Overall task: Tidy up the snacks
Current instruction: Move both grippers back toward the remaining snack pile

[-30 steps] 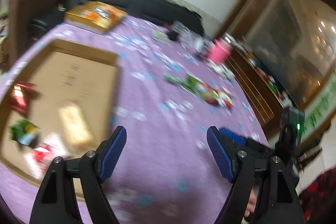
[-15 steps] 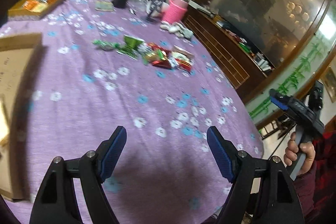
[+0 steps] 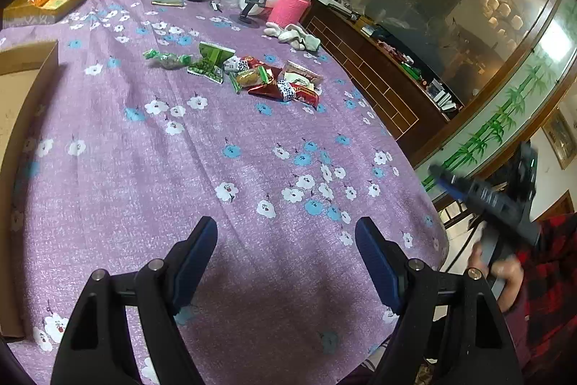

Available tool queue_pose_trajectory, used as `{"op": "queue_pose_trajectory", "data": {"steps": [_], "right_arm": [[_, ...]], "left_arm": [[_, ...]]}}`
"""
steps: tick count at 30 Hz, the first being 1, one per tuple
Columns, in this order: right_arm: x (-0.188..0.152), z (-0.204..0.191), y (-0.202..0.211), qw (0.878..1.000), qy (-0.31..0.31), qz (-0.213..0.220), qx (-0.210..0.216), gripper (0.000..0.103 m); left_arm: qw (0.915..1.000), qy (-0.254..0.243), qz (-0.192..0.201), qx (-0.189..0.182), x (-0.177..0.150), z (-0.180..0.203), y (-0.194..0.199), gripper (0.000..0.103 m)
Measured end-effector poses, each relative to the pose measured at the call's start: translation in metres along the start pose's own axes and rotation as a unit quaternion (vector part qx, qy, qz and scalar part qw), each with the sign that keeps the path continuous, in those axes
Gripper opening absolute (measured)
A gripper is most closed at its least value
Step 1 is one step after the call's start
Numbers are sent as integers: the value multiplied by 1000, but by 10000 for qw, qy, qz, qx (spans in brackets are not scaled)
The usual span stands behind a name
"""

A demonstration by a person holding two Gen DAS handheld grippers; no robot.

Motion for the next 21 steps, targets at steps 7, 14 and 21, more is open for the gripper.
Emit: {"op": "queue_pose_trajectory", "data": {"steps": [7,14,21], "right_arm": [[49,-52,18,9970,598,438,225,62],[-13,-66,-28,9965,714,-303,317,62],[-28,-45,-39,9979,320,-443,343,62]], "left_arm": [[9999,126,4,-2,-1,-8,-2,79],[9999,84,-94,-77,-6,-7,-9,79],[9998,75,-99,-141,-5,-7,-13,79]]}}
Point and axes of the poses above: each gripper's, at about its wrist camera, not at the fingertips, and y roughly against the way its jaws point, z to its right, x to its top, the point moved 8 cm from there along -y, roughly the way its jaws point
